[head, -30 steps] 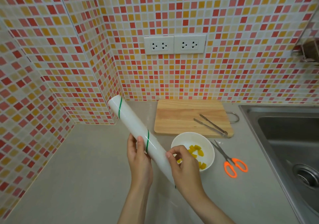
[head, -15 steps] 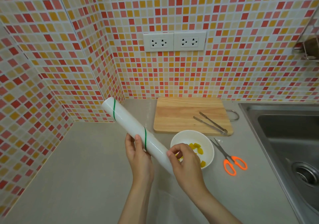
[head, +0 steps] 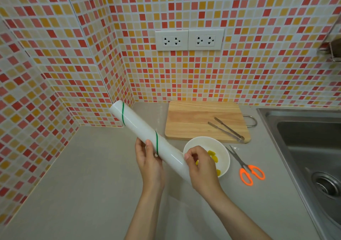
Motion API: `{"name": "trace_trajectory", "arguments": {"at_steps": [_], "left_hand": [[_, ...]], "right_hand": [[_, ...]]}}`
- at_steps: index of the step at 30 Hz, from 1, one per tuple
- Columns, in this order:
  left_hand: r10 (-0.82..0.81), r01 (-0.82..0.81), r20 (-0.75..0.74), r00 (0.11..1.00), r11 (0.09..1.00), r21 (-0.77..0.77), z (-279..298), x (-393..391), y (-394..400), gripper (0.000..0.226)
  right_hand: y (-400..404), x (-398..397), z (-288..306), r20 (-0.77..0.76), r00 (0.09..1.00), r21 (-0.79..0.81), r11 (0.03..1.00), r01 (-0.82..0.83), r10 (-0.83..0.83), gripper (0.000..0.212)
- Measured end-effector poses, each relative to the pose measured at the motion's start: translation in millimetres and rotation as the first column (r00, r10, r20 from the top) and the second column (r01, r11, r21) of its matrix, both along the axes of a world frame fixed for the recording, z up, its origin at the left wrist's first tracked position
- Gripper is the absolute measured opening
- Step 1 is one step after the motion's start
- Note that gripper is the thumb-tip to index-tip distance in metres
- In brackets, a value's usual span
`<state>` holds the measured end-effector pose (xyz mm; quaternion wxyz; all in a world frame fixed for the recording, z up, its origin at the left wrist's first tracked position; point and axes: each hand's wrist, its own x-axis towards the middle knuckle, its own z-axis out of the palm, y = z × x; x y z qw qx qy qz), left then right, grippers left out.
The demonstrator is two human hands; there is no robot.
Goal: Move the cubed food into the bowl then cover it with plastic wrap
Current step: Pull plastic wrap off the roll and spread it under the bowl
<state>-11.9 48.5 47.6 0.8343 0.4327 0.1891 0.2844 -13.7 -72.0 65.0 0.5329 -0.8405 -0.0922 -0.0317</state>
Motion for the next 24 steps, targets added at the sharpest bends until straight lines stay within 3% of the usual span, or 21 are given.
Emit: {"name": "trace_trajectory", "arguments": {"at_steps": [6,10,13,17,20,24], "left_hand": [[-0.012,0.014,-0.013,1.000,0.992,0.125,3,4,5,0.042],[-0.077,0.080,-0.031,0.997,0.992,0.098,-1,1,5,0.039],[-0.159,0.160,-0.022,0.987,0.985,0.061,-4,-3,1,0.041],[-0.233,0.233,0.024,0.972,0.972,-0.005,-2,-7,3,0.051],[-0.270,0.273,0.051,0.961,0.961,-0.053,2,-6,4,0.056],[-0.253,0.268,0.107,0.962,0.951,-0.157,1,-6,6,0.035]], "right_hand": [[0,-5,11,-0.112,0.994,0.220,0.975,0.010,0.015,0.014],[2,4,17,-0.326,0.936,0.327,0.945,-0.020,0.133,0.015],[2,11,17,-0.353,0.920,0.280,0.957,-0.071,0.172,0.020],[2,23,19,-0.255,0.958,0.221,0.973,-0.073,0.130,0.013],[4,28,19,-0.227,0.962,0.149,0.981,-0.121,0.153,0.020],[8,26,18,-0.245,0.956,0.126,0.983,-0.136,0.164,0.021]]}}
